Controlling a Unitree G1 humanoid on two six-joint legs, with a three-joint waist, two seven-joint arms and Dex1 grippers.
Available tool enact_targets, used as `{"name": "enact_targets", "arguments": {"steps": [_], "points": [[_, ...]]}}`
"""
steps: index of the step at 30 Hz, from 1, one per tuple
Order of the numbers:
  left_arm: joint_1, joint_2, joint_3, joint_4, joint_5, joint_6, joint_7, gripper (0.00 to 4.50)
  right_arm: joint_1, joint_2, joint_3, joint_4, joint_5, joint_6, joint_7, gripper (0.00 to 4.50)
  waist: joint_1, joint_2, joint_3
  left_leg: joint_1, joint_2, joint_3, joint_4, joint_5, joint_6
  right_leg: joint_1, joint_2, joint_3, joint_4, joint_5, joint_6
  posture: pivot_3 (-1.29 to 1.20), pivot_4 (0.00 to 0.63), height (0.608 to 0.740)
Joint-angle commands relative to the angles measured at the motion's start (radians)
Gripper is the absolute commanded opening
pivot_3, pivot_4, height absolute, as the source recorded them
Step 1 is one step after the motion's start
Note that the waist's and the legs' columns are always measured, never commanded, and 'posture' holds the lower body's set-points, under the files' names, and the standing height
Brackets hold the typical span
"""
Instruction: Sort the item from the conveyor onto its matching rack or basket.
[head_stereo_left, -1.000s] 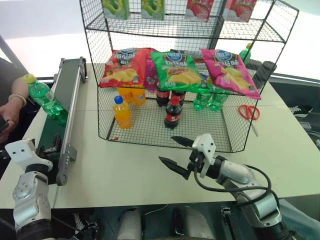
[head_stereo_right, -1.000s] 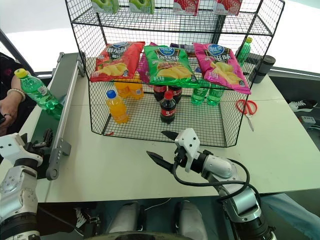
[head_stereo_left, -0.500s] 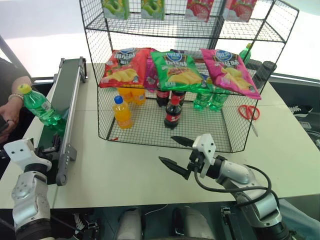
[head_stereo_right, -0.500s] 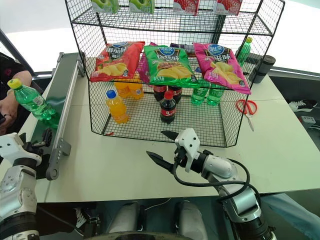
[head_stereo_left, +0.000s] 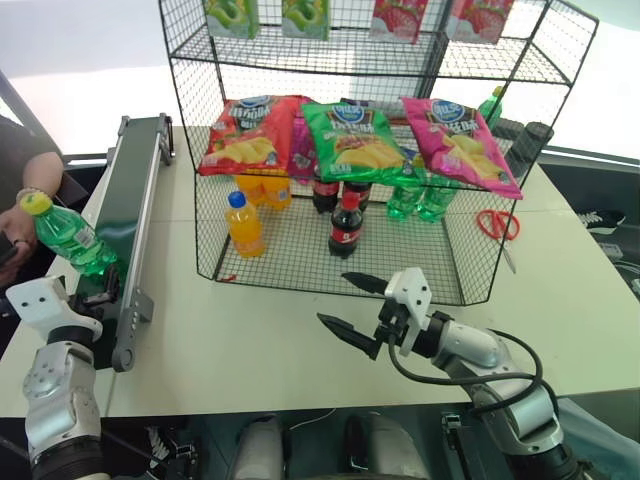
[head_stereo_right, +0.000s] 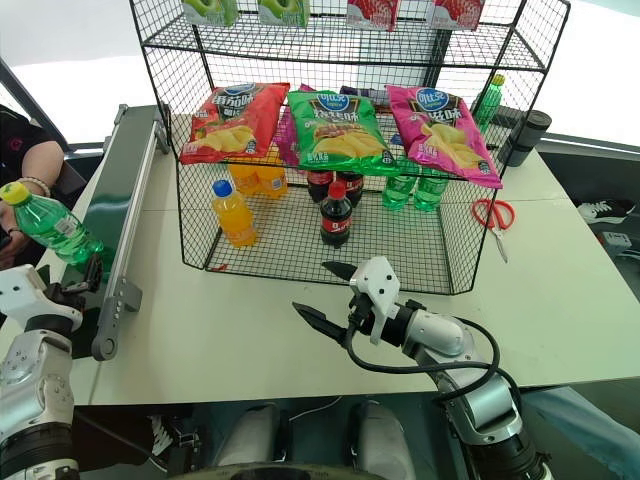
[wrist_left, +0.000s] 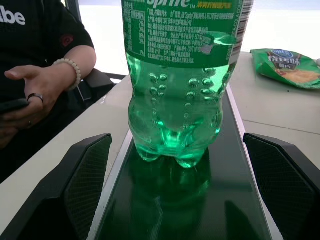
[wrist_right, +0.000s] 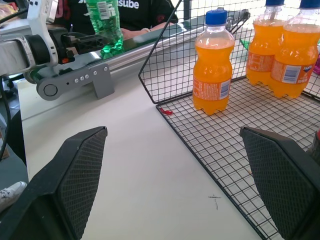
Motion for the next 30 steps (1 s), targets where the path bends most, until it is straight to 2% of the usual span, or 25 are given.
{"name": "enact_targets", "arguments": {"steps": [1,11,14,16,17,20,24,27,30], "points": [[-0.010,0.026,0.032,-0.012,-0.003,-0.035,-0.004,4.50,-0.008,0.002,-0.001,-0.032,0.018,-0.010,0.007,4.43,0.000,0.000,0.000,0.000,0.000,0.000,0.000,0.000,0.000,0.000,0.000,0.000,0.000,0.000,0.000,0.00,0.150,0.735],[-0.007,0.032,0.030,-0.015,-0.003,-0.042,-0.005,4.50,-0.011,0.001,-0.001,-0.036,0.024,-0.004,0.013,4.43,0.000,0.000,0.000,0.000,0.000,0.000,-0.001,0.000,0.000,0.000,0.000,0.000,0.000,0.000,0.000,0.00,0.150,0.735],[-0.002,0.029,0.028,-0.018,-0.003,-0.038,-0.005,3.69,-0.010,0.002,-0.001,-0.038,0.024,-0.001,0.012,4.50,0.000,0.000,0.000,0.000,0.000,0.000,-0.001,0.000,0.000,0.000,0.000,0.000,0.000,0.000,0.000,0.00,0.150,0.735],[0.004,0.026,0.024,-0.025,0.000,-0.040,-0.005,2.87,-0.010,0.002,-0.002,-0.039,0.024,0.001,0.010,4.50,0.001,0.000,0.000,0.000,0.000,0.000,-0.001,0.000,0.000,0.000,0.000,0.000,0.000,0.000,0.000,0.00,0.150,0.735],[0.007,0.026,0.022,-0.029,0.002,-0.043,-0.005,2.76,-0.011,0.003,-0.002,-0.040,0.024,0.001,0.009,4.50,0.001,0.001,0.000,0.000,0.000,0.000,-0.001,0.000,0.000,0.000,0.000,0.000,0.000,0.000,0.000,0.00,0.150,0.735],[0.014,0.027,0.020,-0.051,0.002,-0.052,-0.011,2.76,-0.011,0.002,-0.004,-0.040,0.023,0.003,0.009,4.50,0.001,0.001,0.001,0.000,0.000,0.000,-0.001,0.000,0.000,-0.001,0.000,0.000,0.000,0.000,0.000,0.00,0.150,0.735],[0.019,0.044,0.005,-0.172,-0.054,-0.015,-0.066,2.76,-0.014,-0.007,-0.023,-0.034,0.017,-0.005,0.008,4.50,0.001,-0.001,0.002,-0.001,0.000,0.000,-0.001,0.000,0.000,-0.005,0.000,0.000,-0.001,0.000,0.000,0.00,0.150,0.735],[0.023,0.071,-0.040,-0.295,-0.099,0.053,-0.132,2.76,-0.020,-0.017,-0.046,-0.025,0.014,-0.015,0.010,4.50,0.002,-0.006,0.005,-0.002,0.000,0.000,-0.001,0.000,0.000,-0.005,0.000,-0.001,-0.001,0.000,0.000,0.00,0.150,0.735],[0.032,0.096,-0.099,-0.396,-0.146,0.129,-0.211,2.76,-0.029,-0.029,-0.073,-0.019,0.030,-0.012,0.023,4.50,0.001,-0.006,0.005,-0.002,-0.001,0.000,-0.001,0.000,0.000,-0.005,-0.002,0.000,-0.002,0.000,0.000,0.00,0.150,0.735]]}}
